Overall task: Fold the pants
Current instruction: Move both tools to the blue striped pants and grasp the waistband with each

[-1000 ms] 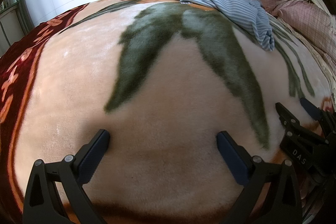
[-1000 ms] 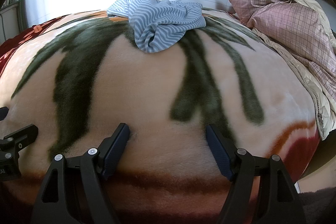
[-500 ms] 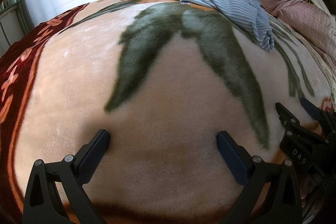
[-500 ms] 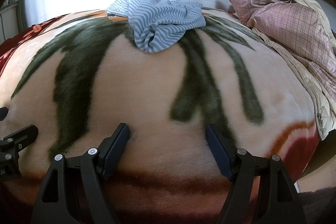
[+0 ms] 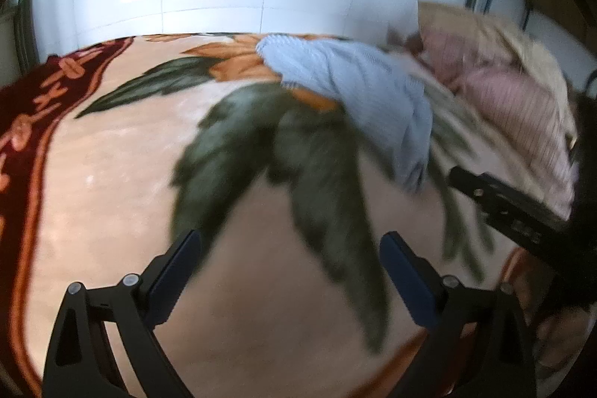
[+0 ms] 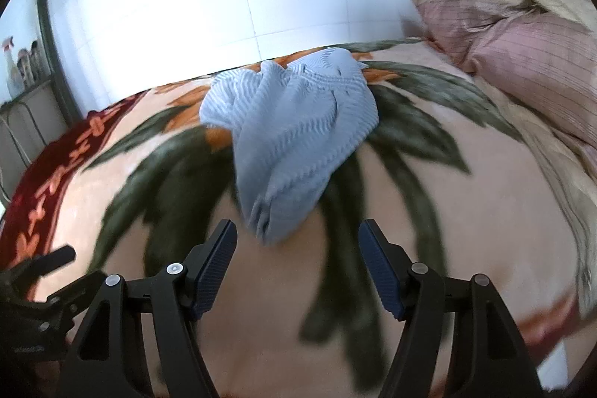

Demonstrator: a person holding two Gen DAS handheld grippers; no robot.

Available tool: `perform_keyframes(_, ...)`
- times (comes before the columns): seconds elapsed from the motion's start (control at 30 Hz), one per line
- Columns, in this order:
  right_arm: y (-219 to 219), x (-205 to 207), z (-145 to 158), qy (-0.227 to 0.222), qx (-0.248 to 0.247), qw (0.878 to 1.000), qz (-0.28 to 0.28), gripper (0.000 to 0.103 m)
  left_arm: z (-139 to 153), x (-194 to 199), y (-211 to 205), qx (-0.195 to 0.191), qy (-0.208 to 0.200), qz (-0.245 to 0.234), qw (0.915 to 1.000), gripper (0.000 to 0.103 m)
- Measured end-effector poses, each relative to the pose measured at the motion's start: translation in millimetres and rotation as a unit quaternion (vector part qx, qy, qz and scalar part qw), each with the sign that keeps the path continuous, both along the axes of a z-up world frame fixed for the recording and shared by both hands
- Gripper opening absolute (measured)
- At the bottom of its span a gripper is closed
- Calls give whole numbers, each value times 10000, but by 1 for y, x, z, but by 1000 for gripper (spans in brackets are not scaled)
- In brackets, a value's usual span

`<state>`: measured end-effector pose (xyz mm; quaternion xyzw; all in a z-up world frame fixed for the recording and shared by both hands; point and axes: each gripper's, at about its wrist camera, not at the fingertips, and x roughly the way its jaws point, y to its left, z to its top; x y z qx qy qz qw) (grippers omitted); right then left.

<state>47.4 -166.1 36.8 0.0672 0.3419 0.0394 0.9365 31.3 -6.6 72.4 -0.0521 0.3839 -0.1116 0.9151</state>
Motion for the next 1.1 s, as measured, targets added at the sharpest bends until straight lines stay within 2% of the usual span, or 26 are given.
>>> perform_keyframes(0.07,-12,20,-1,98,20,9999,-60,69,3,6,-6,-79,-68,-70,9999,91)
perform_keyframes(0.23,-46,54,4,167,585,9981,-76,61,14,30,-36,172,-370,-383,9984,83)
perform_keyframes(0.37,-62,87,12,269,1280,9914,-106,60,25,64,-62,-98,-324,-762,9965,83)
perform_keyframes(0.4,-63,94,16,244,1315,9909,-122,60,28,74,-69,-148,-334,-875,9955,83)
perform_keyframes(0.47,-61,117,27,133,1070,9941,-118,60,37,95,-80,-105,-433,-1014,9938,83)
perform_keyframes(0.53,-57,141,36,-53,699,9972,255,60,46,122,-86,25,-448,-1012,9939,83)
perform_keyframes(0.6,-56,159,37,-40,494,9984,288,60,55,156,-90,236,-371,-1128,9926,83)
perform_keyframes(0.67,-61,172,28,172,783,9968,52,59,62,180,-87,420,-451,-1150,9915,83)
perform_keyframes(0.7,-64,178,19,450,1031,9936,-65,57,67,199,-85,499,-500,-1165,9907,83)
perform_keyframes(0.73,-68,182,7,743,1220,9896,-145,47,70,216,-85,545,-516,-1184,9901,83)
perform_keyframes(0.77,-71,183,-2,944,1297,9868,-221,32,72,237,-86,602,-516,-1211,9895,83)
perform_keyframes(0.8,-74,185,-11,1123,1246,9854,-298,28,72,264,-91,704,-489,-1251,9884,84)
perform_keyframes(0.87,-78,189,-20,1309,1176,9839,-300,22,66,313,-105,971,-277,-1293,9865,86)
perform_keyframes(0.97,-84,193,-12,1292,1182,9840,-316,13,35,386,-137,1236,614,-1501,9790,87)
perform_keyframes(1.03,-84,191,0,1107,981,9885,-326,12,7,421,-160,1452,1323,-1638,9667,87)
perform_keyframes(1.1,-86,187,10,916,864,9917,-269,11,-15,435,-179,1976,1643,-1583,9534,81)
